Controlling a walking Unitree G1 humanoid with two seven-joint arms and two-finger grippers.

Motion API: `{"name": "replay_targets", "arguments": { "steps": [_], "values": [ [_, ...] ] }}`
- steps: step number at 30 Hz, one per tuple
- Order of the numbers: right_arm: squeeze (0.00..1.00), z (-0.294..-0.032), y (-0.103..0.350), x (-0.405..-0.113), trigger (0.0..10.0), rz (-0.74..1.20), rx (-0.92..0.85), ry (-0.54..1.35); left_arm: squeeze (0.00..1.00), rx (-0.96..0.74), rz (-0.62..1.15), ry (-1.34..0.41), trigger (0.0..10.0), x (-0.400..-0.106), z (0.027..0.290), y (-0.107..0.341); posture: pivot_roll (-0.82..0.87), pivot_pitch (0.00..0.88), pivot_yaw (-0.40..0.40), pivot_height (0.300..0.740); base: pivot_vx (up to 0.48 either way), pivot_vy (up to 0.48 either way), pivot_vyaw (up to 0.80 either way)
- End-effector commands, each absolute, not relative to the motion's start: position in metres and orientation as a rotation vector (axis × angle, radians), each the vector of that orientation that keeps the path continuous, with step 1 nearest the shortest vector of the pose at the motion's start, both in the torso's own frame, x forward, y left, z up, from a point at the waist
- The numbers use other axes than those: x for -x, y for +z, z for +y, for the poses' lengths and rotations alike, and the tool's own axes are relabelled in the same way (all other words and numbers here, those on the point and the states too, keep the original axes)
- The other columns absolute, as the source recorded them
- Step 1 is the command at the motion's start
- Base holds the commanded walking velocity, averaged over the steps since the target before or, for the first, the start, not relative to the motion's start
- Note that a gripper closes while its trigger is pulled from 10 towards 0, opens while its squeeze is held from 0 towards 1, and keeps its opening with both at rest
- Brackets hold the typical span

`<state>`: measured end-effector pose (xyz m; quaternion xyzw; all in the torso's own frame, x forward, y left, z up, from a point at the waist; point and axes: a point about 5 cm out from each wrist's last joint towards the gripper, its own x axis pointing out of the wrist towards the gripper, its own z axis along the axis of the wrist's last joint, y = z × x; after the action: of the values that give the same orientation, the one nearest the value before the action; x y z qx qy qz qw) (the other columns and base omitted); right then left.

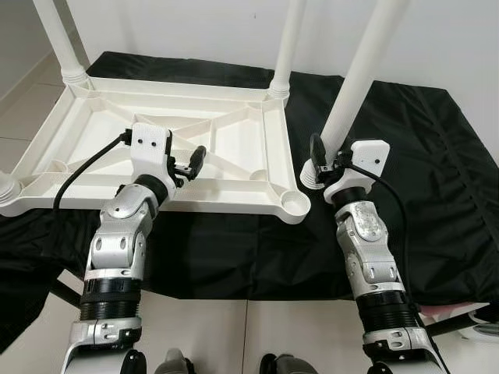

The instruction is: Building children table

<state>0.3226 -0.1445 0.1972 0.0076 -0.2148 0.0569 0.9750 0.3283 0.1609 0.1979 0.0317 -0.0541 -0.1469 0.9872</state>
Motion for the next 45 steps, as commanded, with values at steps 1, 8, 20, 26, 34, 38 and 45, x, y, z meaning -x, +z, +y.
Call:
{"name": "replay_targets", "arguments": {
  "steps": [1, 8, 20, 26, 34, 38, 45],
  "values": [
    [0.00, -0.148, 0.200, -0.317, 10.0, -0.473, -0.019, 0.109, 0.00, -0.055, -0.111, -0.029, 10.0, -0.326, 0.176, 0.194, -0.02, 0.032, -0.022, 0.740, 0.000, 0.000, 0.00],
    [0.00, -0.144, 0.192, -0.306, 10.0, -0.488, -0.028, 0.147, 0.00, 0.037, -0.116, -0.019, 10.0, -0.311, 0.183, 0.180, -0.03, 0.014, -0.012, 0.740, 0.000, 0.000, 0.00],
    [0.00, -0.147, 0.176, -0.301, 10.0, -0.471, -0.032, 0.130, 0.00, 0.019, -0.134, 0.012, 10.0, -0.296, 0.193, 0.164, -0.03, 0.000, 0.003, 0.740, 0.000, 0.000, 0.00],
    [0.00, -0.157, 0.150, -0.294, 10.0, -0.399, 0.020, 0.149, 0.00, -0.027, -0.131, 0.011, 10.0, -0.285, 0.194, 0.150, -0.02, 0.000, -0.002, 0.740, 0.000, 0.000, 0.00],
    [0.00, -0.167, 0.137, -0.291, 10.0, -0.361, 0.052, 0.130, 0.00, -0.047, -0.116, 0.016, 10.0, -0.273, 0.200, 0.138, -0.01, 0.000, -0.008, 0.740, 0.000, 0.000, 0.00],
    [0.00, -0.169, 0.131, -0.290, 10.0, -0.349, 0.056, 0.123, 0.00, -0.057, -0.094, 0.020, 10.0, -0.270, 0.201, 0.129, -0.01, 0.000, -0.009, 0.740, 0.000, 0.000, 0.00],
    [0.00, -0.165, 0.125, -0.287, 10.0, -0.345, 0.049, 0.132, 0.00, -0.059, -0.089, -0.004, 10.0, -0.269, 0.195, 0.126, -0.01, 0.000, -0.011, 0.740, 0.000, 0.000, 0.00]
  ]
}}
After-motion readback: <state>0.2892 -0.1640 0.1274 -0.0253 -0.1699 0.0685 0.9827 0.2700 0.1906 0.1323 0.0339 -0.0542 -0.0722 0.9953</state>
